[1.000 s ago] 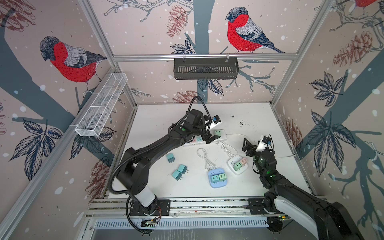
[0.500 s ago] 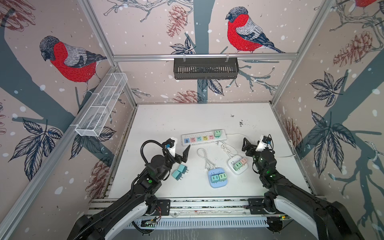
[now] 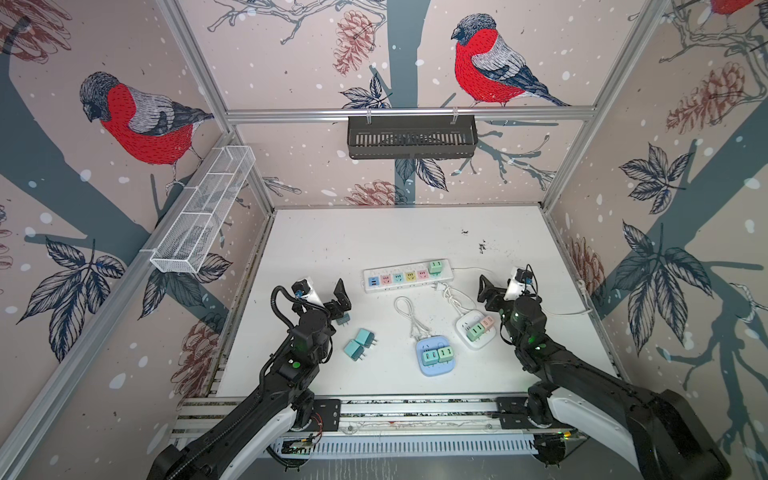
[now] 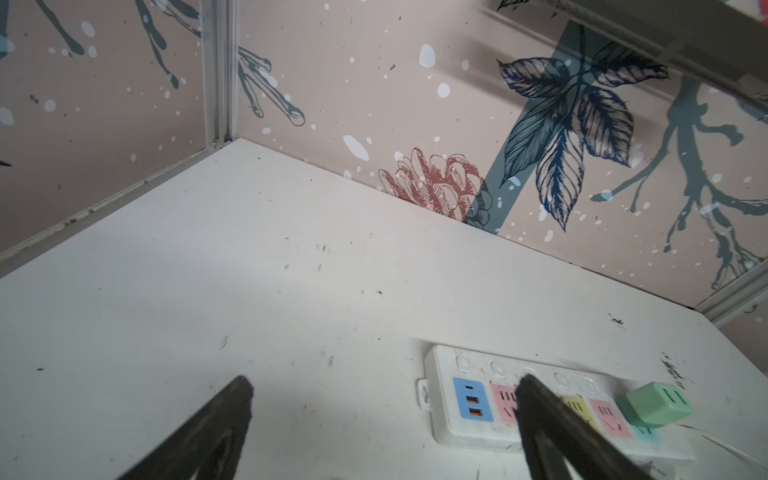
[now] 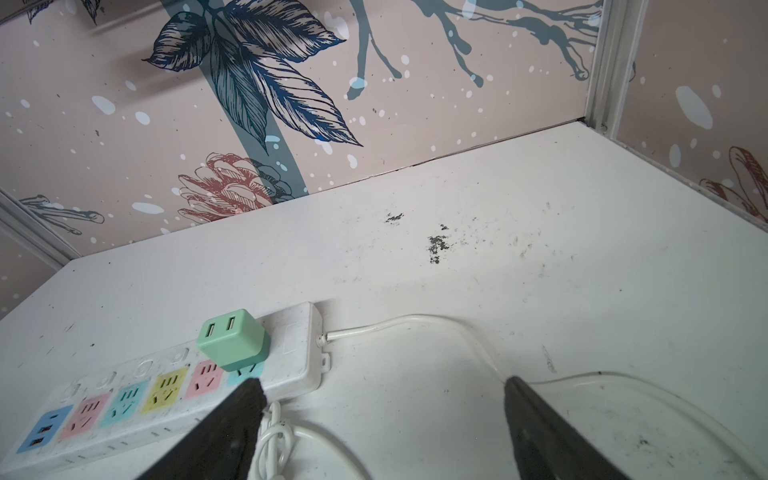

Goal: Insert the plug
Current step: 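Open the left gripper and raise it off the plugged-in adapter, then reach the right gripper across to the teal adapters while the left gripper draws back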

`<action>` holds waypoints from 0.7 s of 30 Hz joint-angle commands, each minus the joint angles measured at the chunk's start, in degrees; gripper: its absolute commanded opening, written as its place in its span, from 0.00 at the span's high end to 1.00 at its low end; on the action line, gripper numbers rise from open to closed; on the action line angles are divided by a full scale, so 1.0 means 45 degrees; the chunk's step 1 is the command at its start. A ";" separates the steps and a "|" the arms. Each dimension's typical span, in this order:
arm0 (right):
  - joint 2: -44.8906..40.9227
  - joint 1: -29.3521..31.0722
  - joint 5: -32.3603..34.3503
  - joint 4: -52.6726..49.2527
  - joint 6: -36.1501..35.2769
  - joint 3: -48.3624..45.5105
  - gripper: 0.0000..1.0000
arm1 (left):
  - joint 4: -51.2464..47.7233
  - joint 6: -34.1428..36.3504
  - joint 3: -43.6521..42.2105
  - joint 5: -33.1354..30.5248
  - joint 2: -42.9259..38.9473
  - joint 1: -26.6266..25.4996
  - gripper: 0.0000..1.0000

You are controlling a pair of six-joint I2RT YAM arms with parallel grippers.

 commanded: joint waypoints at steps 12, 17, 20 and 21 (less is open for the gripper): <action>-0.0112 0.4987 -0.0451 -0.4240 -0.0519 0.3216 0.14 | 0.1003 0.0011 -0.1744 -0.0663 -0.0262 0.0031 0.03; 0.1621 0.6866 -0.0178 -0.4931 -0.0560 0.4497 0.21 | 0.1037 -0.0327 -0.2801 -0.1132 -0.2463 0.0048 0.03; 0.2844 0.7903 0.0232 -0.5449 -0.0630 0.5338 0.24 | 0.1001 -0.0791 -0.3122 -0.1745 -0.3053 0.0062 0.03; 0.3202 0.8189 0.0339 -0.5505 -0.0644 0.5522 0.25 | 0.0932 -0.0913 -0.3138 -0.1928 -0.3108 0.0056 0.03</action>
